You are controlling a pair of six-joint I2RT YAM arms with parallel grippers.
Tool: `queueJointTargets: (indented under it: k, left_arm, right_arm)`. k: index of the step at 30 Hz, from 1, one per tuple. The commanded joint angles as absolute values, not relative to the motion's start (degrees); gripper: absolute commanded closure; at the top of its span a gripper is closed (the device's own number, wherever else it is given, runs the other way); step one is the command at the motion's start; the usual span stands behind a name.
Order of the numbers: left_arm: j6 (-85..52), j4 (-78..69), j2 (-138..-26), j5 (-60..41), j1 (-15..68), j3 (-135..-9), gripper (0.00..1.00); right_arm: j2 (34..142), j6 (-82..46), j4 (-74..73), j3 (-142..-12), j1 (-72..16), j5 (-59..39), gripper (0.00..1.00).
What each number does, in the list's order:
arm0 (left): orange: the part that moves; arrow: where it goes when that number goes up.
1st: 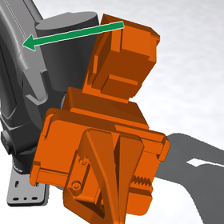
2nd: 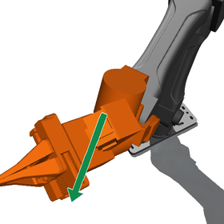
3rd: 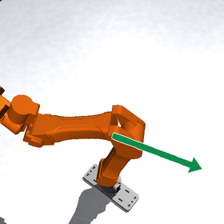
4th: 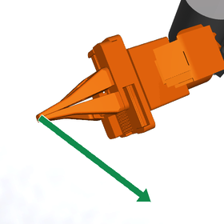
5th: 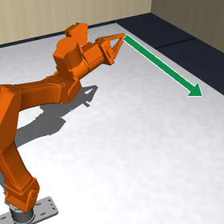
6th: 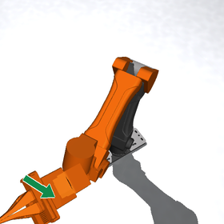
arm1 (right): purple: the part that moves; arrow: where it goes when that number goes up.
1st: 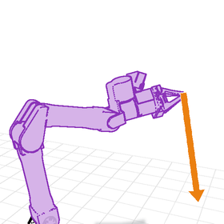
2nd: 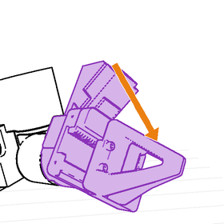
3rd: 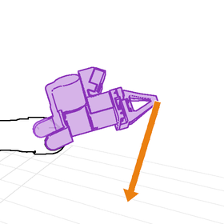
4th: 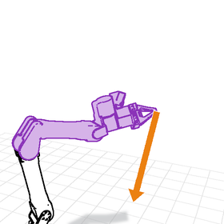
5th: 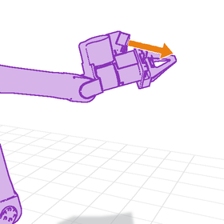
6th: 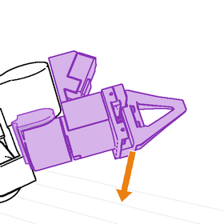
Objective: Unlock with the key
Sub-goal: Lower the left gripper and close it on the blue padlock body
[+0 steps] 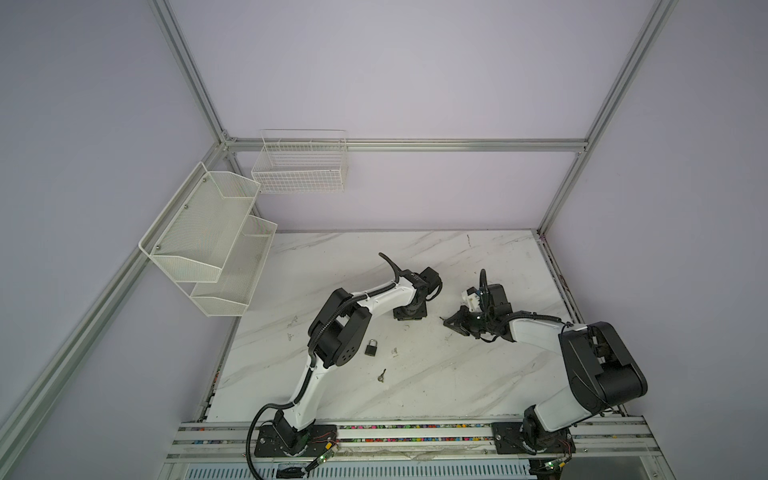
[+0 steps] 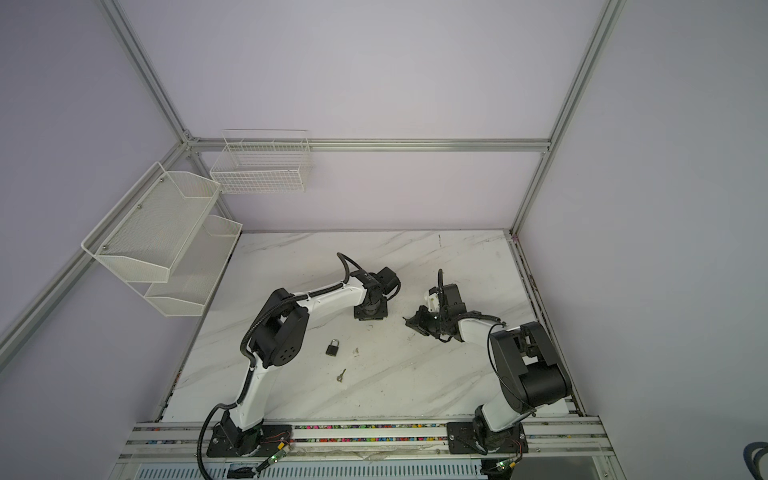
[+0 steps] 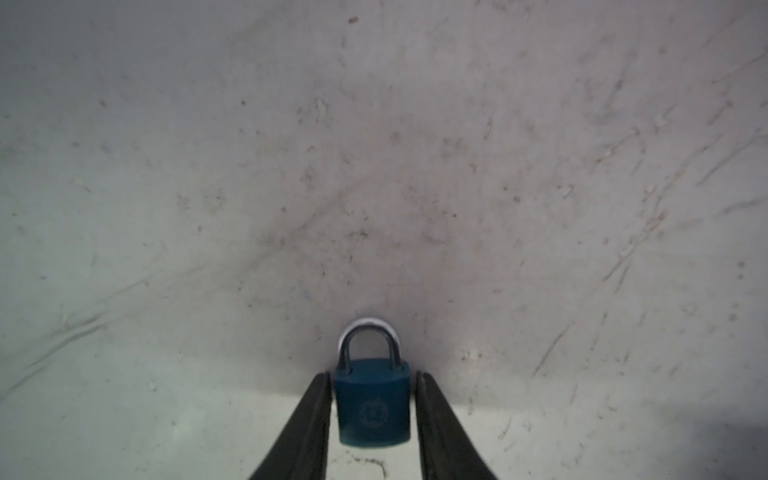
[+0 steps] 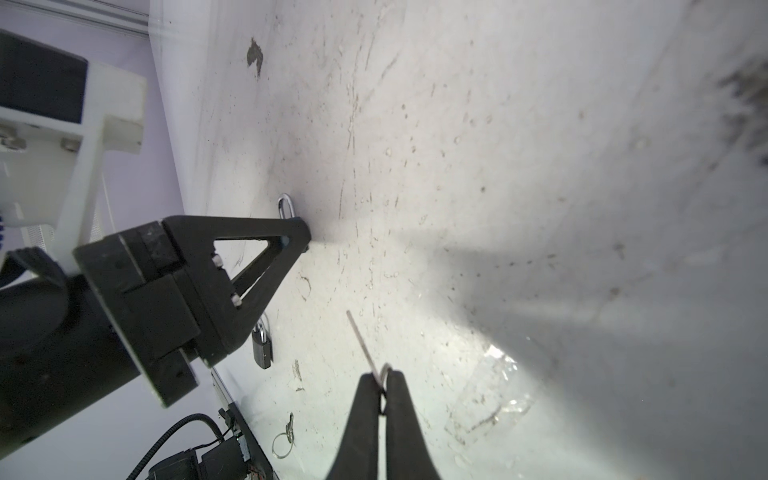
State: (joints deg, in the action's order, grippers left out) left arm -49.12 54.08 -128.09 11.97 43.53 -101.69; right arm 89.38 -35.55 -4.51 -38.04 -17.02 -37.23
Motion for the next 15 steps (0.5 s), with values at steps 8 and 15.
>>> queueJointTargets:
  k: [8, 15]
  left_arm:
    - [-47.46, 54.38, -131.78, 10.11, 43.51, -102.99, 0.68]
    - [-47.29, 54.57, -129.86, 10.28, 43.57, -101.05, 0.71]
  right_arm:
    - [89.38, -36.21, -5.8, -39.2, -16.8, -38.01, 1.0]
    - [89.56, -36.38, -6.58, -39.47, -16.85, -38.89, 1.0]
